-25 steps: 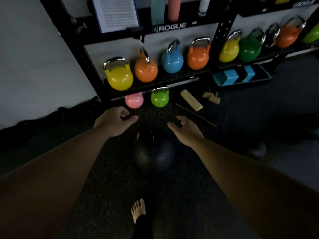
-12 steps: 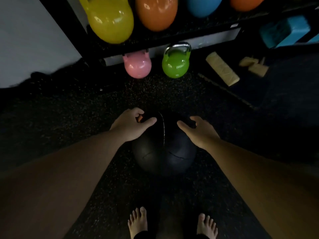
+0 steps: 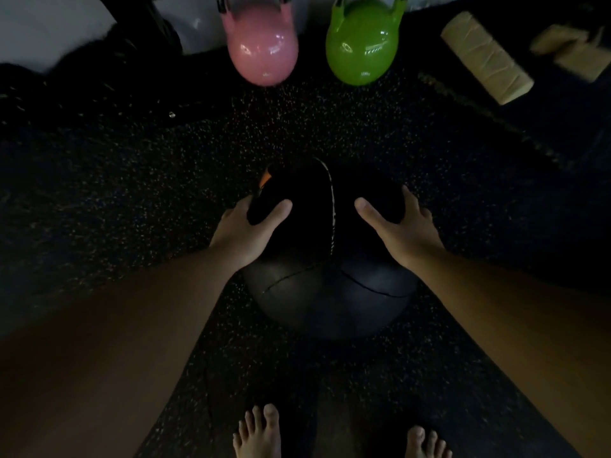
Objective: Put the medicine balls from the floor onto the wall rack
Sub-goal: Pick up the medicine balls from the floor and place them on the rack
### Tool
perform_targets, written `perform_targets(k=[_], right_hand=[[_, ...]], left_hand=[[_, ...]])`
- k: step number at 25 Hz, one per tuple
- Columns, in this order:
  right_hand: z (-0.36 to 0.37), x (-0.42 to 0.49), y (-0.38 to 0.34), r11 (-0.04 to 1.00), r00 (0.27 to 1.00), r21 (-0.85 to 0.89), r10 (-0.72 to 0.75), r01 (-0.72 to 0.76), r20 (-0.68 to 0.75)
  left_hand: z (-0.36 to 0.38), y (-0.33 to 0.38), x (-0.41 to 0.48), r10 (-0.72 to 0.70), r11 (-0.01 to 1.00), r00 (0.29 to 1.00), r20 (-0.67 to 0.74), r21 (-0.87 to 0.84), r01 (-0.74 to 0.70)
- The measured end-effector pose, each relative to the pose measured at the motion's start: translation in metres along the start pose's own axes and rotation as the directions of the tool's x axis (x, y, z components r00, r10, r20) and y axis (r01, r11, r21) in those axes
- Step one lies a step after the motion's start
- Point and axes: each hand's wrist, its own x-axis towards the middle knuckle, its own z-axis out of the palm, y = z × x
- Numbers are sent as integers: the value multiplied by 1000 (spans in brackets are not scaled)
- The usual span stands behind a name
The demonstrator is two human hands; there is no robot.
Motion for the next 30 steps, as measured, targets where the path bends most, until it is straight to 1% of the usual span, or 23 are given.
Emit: perform_targets(k=[4,6,8,10,11,12,14,17,21,25,30], right_hand=[[-1,4,3,1000,1000,14,11,-11,-2],[2,3,6,998,1000,52,26,-25,-4],[7,3,11,994,999,107,26,-22,-38],[13,1,15,992,998,127,8,0,-67],[16,1,16,991,996,136,-4,16,-84],[18,1,17,988,994,153,-15,31,-104],[16,0,17,974,991,223,-11,41,-133],[2,-17,11,935,983,349,-3,67,-181],[-30,-55,-22,875,966,462,-26,148,-259],[-98,-105,-101,835,947,506,-52,215,-317],[-211,-192,-227,759,889,524,-154,386,-432]], left_hand=[[4,5,4,-34,990,999,15,-136,36],[8,4,5,-66,972,998,18,-226,68],[13,-2,5,-129,934,991,35,-332,133],[17,-7,3,-207,868,974,97,-441,229],[17,-8,2,-224,833,966,127,-489,257],[18,-7,3,-230,808,963,138,-524,268],[19,-2,2,-241,791,964,115,-552,264],[13,20,-7,-233,809,972,36,-547,215],[-27,71,-37,-137,861,989,-50,-501,94],[-112,157,-82,-48,864,989,-141,-502,-29],[-246,286,-166,85,846,965,-248,-494,-202]])
